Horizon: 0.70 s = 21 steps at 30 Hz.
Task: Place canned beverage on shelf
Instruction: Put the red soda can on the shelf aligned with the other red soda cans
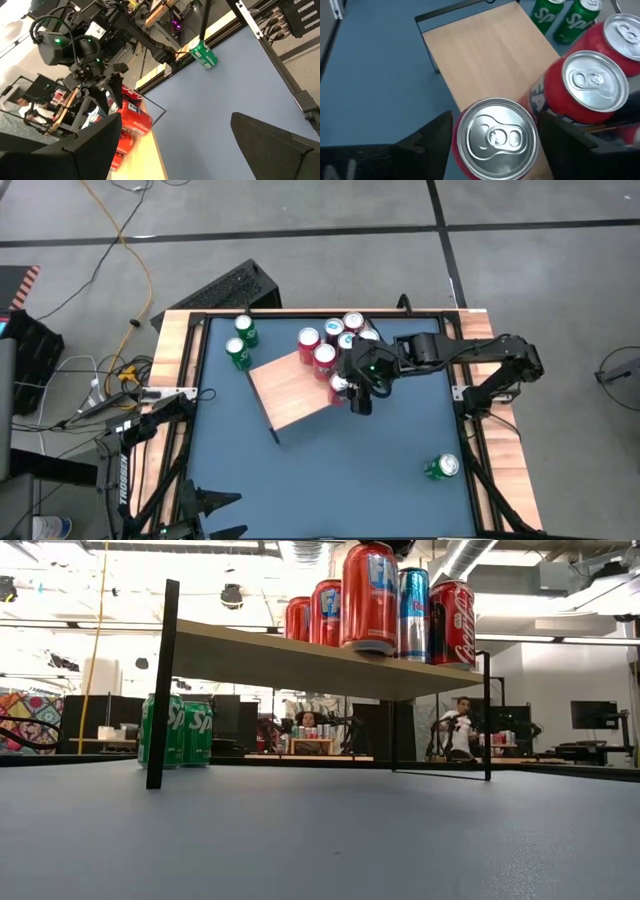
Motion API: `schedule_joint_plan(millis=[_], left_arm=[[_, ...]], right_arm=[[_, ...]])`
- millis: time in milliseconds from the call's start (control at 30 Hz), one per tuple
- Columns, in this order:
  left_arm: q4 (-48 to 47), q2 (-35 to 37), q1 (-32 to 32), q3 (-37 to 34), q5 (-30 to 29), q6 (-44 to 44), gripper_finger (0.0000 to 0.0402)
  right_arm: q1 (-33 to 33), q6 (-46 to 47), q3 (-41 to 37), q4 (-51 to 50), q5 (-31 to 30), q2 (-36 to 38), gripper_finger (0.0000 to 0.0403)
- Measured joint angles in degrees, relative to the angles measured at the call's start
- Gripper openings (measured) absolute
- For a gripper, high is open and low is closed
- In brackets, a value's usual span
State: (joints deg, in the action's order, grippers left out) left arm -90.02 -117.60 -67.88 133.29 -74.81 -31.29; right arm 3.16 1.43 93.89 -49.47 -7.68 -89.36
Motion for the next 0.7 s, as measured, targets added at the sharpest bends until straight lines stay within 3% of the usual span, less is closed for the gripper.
schedule_joint_plan(millis=[700], left_arm=[[0.0, 0.0, 0.0, 0.0, -0.7, -0.8, 0.0361]], right_arm=[[-1.8, -2.2, 0.0, 1.5, -2.7, 0.0, 0.0282]])
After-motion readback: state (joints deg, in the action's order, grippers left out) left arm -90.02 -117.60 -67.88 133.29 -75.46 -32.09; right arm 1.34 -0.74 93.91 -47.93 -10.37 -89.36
